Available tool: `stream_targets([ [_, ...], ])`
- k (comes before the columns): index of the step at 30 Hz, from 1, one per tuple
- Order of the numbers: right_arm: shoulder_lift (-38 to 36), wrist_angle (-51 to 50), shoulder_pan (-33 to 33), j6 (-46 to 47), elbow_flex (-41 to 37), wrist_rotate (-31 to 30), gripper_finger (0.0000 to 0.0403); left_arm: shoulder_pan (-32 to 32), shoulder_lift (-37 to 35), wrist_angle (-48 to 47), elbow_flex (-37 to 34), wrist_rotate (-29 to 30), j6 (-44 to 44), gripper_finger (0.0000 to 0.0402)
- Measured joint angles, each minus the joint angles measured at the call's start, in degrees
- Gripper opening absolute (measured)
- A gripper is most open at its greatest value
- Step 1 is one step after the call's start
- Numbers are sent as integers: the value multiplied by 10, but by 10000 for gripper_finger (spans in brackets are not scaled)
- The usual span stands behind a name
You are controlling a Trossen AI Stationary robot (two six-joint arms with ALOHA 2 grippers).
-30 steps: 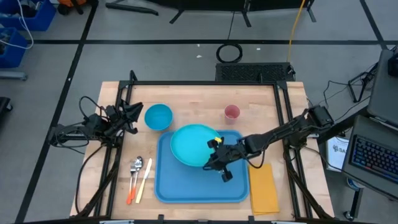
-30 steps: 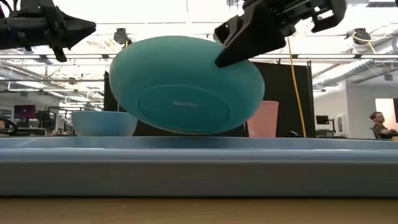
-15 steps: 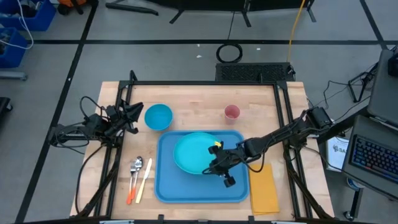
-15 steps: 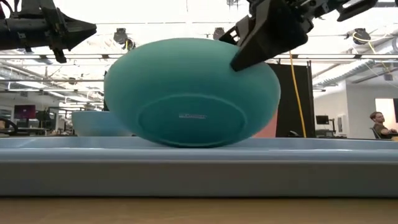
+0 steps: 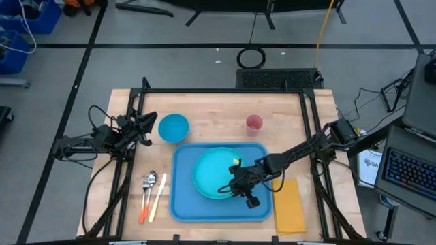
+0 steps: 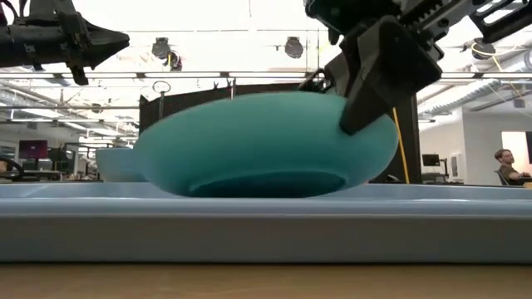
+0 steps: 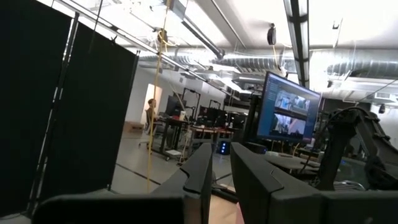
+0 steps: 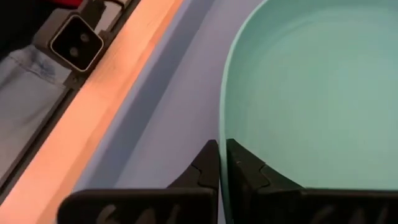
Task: Set up tray
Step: Put the green plate on the blue serving tray
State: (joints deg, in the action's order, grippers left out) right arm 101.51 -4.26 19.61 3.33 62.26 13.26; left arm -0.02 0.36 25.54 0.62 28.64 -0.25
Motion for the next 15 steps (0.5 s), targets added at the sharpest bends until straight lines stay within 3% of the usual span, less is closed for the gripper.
stream_targets([
  [15,20,6,29,45,-1,31,8,0,0,-1,0,0,0,63],
])
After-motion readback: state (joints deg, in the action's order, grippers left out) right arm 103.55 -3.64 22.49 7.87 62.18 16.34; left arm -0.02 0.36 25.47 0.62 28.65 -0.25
